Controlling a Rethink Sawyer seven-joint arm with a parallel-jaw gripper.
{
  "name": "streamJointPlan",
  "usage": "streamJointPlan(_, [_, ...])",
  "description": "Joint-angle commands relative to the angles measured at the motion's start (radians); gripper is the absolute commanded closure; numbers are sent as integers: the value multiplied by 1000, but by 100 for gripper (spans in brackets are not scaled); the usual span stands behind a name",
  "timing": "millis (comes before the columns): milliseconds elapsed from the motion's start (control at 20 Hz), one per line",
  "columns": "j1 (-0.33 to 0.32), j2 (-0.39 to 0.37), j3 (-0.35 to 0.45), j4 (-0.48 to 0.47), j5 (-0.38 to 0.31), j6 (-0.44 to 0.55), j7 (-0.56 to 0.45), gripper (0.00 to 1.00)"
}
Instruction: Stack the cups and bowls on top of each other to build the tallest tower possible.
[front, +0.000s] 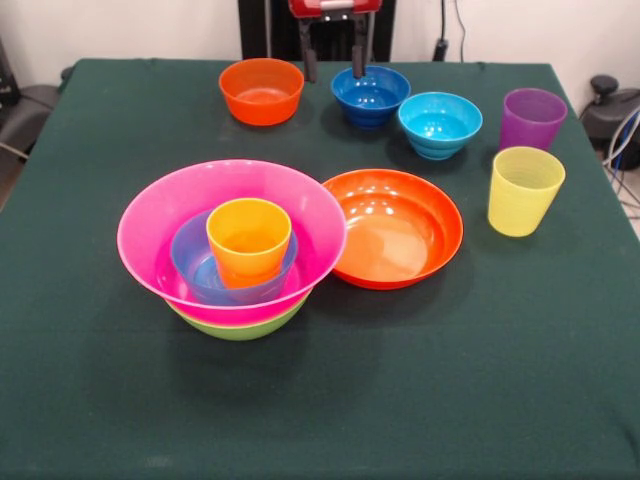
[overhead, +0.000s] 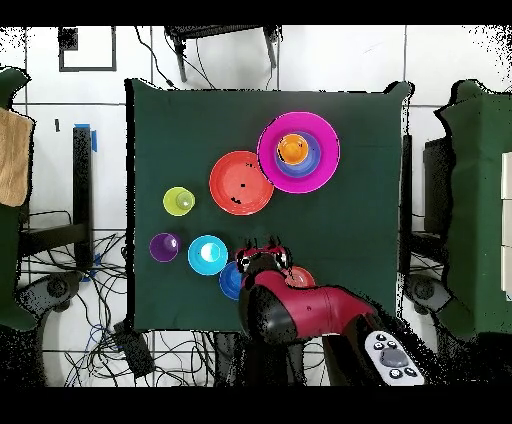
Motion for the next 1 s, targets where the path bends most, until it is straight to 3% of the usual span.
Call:
streamJointPlan(50, [-13,32,89,6,-38,88,91,0])
streamJointPlan(450, [112,202,-56,-85,-35,-88,104,0])
streamJointPlan(700, [164,230,-79,-91,-5,-136,127,0])
streamJointPlan(1000, [175,236,-88,-93,5,-172,138,0])
